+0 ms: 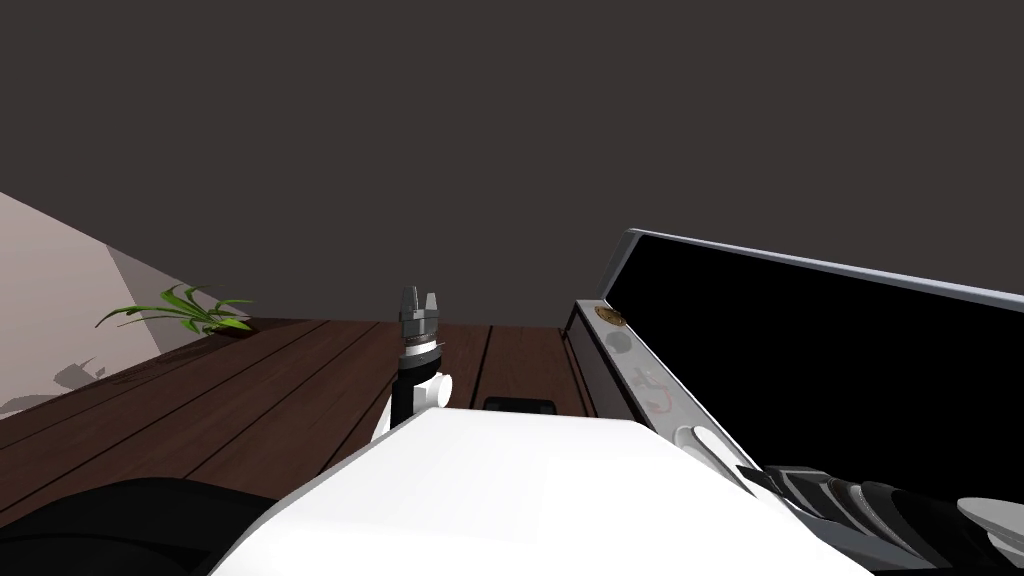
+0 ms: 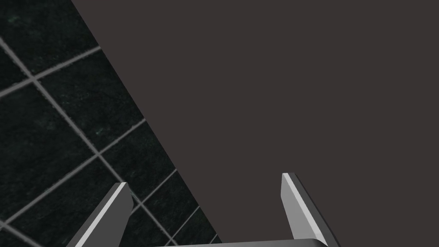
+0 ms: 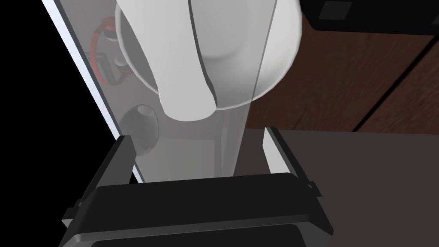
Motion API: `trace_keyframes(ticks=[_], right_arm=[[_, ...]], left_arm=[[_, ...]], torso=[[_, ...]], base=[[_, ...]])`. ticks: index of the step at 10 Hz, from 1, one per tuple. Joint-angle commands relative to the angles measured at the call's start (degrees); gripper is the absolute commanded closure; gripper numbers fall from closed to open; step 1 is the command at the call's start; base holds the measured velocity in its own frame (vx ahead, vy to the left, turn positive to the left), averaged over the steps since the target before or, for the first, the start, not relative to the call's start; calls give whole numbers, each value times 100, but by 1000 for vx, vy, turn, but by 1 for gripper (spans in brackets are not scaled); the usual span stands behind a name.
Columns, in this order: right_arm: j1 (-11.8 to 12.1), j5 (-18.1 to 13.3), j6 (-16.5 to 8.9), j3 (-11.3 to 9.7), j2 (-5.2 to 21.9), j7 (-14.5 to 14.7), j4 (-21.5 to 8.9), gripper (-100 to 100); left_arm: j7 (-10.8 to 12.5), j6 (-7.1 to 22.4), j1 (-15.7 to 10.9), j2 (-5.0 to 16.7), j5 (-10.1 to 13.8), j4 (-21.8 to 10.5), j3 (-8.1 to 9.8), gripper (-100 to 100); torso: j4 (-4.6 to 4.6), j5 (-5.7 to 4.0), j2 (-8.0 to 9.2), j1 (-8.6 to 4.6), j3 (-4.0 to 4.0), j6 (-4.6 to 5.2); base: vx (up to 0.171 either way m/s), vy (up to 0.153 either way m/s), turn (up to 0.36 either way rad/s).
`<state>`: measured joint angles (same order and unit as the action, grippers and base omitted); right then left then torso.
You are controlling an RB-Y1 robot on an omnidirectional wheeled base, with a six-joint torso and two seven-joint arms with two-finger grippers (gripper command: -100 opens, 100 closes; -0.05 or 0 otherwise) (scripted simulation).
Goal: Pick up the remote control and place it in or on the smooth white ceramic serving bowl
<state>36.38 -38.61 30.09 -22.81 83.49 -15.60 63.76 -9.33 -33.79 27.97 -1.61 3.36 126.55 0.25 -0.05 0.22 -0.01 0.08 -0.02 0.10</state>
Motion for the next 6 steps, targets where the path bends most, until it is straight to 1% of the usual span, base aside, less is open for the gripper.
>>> trace_keyframes(ticks=[1, 6], right_arm=[[0, 0, 0, 0, 0, 0, 0, 0], [0, 0, -1, 0, -1, 1, 0, 0]], left_arm=[[0, 0, 0, 0, 0, 0, 0, 0], [0, 0, 0, 0, 0, 0, 0, 0]], torso=[[0, 0, 0, 0, 0, 0], [0, -1, -2, -5, -1, 0]], base=[[0, 0, 0], [0, 0, 0]])
